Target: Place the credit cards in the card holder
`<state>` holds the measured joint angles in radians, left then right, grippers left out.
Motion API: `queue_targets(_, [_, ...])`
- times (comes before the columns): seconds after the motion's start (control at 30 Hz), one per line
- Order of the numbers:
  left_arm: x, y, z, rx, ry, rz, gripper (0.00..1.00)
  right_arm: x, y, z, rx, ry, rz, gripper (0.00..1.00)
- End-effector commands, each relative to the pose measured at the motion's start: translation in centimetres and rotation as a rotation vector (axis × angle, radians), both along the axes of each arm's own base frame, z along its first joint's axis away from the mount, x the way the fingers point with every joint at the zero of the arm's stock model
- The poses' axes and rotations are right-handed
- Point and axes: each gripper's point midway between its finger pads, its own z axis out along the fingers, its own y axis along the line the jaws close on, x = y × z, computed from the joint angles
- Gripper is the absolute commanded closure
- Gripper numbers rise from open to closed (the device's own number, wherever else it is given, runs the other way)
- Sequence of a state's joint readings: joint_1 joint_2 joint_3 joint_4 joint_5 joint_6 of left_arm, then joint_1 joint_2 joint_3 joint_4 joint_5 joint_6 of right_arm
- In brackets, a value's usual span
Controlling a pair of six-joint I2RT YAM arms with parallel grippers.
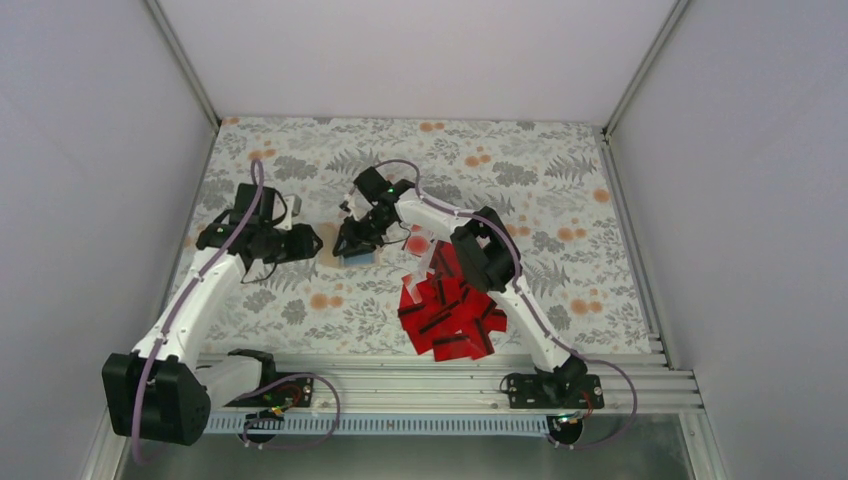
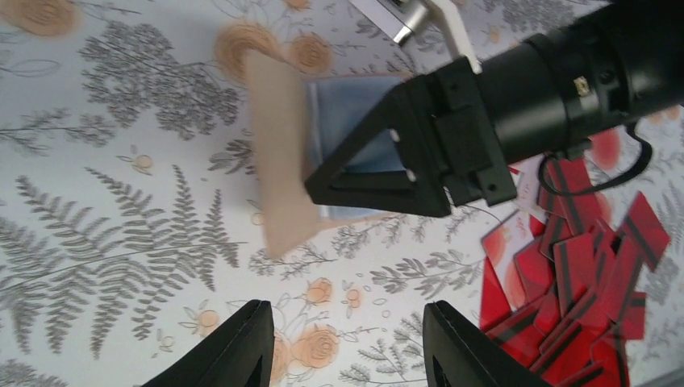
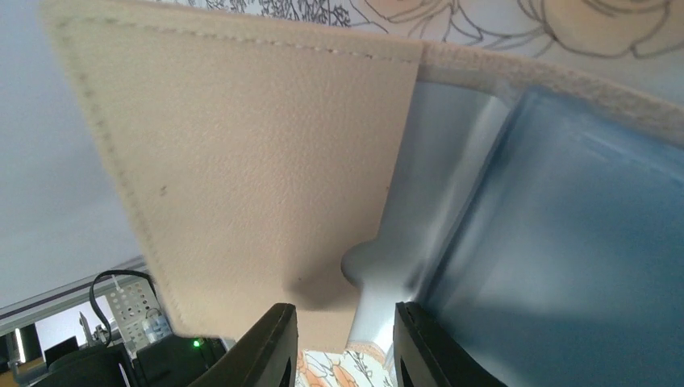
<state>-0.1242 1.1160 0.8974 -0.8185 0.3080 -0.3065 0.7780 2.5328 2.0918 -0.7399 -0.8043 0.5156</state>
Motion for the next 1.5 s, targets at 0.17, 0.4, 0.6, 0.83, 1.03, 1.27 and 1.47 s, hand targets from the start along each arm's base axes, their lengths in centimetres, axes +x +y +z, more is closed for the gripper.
queue_targets(0.17, [0.3,-2.0,-3.7,-0.139,0.071,-0.045,0.53,0.0,0.1,-1.5,-0.071,0.007,-0.023,0.67])
queue_targets(0.4, [2.8,-2.0,-7.3,-0.178,0.142,-0.039,0.53,0.0,-0.6,-0.8,-0.083,-0.015,-0.011,0.66])
queue_targets(0.6, [4.3,-1.5,-8.9,-0.165,0.181,-0.020,0.54,0.4,-0.9,0.7,-0.053,-0.038,0.000,0.65])
queue_targets(0.83, [3.9,-0.6,-11.1,-0.161,0.224,0.020,0.66,1.5,-2.2,4.1,-0.016,-0.083,-0.008,0.65])
queue_targets(1.03, [3.4,-1.6,-12.2,-0.226,0.240,0.004,0.89,2.7,-4.7,6.3,-0.030,-0.123,-0.056,0.66])
queue_targets(1.27, [1.6,-2.0,-11.6,-0.273,0.244,0.030,0.91,4.0,-9.9,6.0,-0.203,-0.235,-0.122,0.66])
queue_targets(1.47, [-0.2,-2.1,-11.3,-0.305,0.260,0.070,0.84,4.6,-14.8,5.0,-0.337,-0.300,-0.175,0.66])
